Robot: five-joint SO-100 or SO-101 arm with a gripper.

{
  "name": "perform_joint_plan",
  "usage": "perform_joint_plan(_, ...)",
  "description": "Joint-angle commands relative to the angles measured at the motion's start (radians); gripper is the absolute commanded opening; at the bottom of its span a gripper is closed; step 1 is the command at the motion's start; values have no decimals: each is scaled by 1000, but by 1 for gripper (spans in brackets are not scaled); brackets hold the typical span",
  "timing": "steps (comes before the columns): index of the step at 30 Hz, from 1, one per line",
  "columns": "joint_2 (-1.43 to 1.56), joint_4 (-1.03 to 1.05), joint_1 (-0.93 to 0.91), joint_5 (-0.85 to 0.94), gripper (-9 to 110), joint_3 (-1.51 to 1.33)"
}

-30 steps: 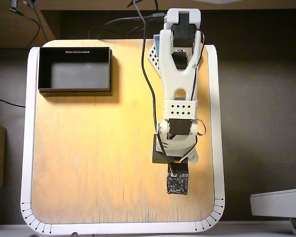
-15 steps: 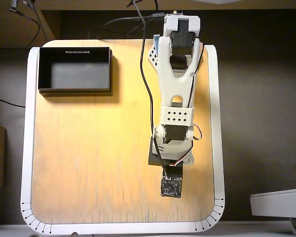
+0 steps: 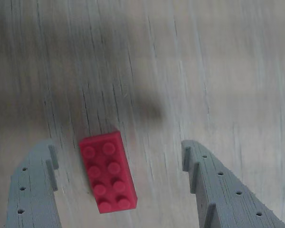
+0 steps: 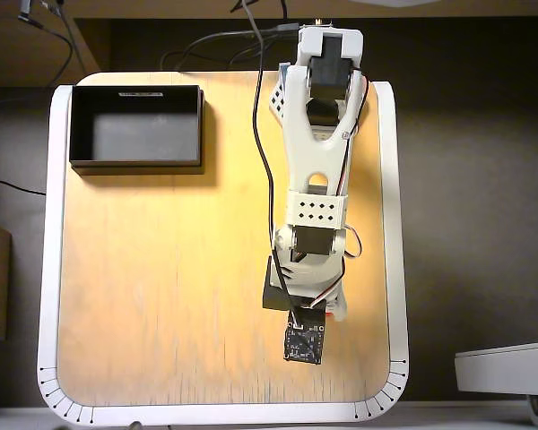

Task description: Grasp a lego block and put it in the bin.

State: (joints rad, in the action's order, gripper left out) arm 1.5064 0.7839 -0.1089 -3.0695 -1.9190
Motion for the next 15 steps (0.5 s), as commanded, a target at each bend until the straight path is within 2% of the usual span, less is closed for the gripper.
perform_joint_plan(1, 3, -23, -6, 0, 26, 35)
perform_joint_plan(15, -6, 104, 29, 15, 26, 34)
